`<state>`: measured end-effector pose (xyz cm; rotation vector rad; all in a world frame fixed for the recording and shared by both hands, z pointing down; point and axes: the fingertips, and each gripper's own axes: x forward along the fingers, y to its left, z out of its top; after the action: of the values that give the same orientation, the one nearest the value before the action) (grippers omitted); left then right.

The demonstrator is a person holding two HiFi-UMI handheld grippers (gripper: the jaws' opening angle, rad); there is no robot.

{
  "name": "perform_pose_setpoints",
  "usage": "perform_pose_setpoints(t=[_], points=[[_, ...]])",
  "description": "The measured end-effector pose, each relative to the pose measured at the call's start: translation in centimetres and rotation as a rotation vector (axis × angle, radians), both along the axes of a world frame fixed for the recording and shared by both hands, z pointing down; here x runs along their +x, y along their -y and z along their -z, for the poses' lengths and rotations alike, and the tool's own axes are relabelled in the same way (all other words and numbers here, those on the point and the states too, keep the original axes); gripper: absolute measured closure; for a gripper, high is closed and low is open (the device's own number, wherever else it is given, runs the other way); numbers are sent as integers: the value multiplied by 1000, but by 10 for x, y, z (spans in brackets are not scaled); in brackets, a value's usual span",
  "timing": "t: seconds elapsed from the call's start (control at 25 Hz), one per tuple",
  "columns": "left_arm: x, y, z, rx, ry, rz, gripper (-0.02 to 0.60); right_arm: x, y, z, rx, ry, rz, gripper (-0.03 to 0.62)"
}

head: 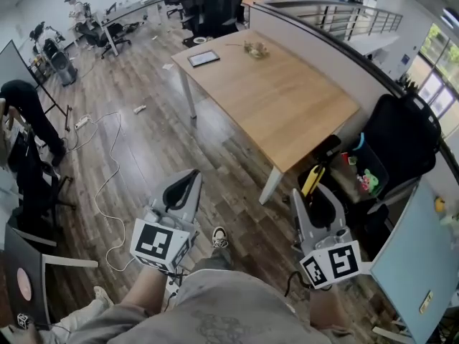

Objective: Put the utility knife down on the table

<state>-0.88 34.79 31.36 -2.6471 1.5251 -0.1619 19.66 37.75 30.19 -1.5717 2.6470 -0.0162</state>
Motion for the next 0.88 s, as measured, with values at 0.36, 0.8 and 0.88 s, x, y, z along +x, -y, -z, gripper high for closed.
perform_pose_setpoints(t=[0.36, 0.8, 0.88], points=[[-72, 129, 14, 2, -14, -2, 583, -70, 134, 12, -15, -21, -1, 457], [-127, 245, 10, 1, -23, 1, 583, -141, 257, -6, -61, -37, 37, 457], [-131, 262, 5, -5, -25, 7, 583, -143, 276, -12, -74, -37, 38, 457]])
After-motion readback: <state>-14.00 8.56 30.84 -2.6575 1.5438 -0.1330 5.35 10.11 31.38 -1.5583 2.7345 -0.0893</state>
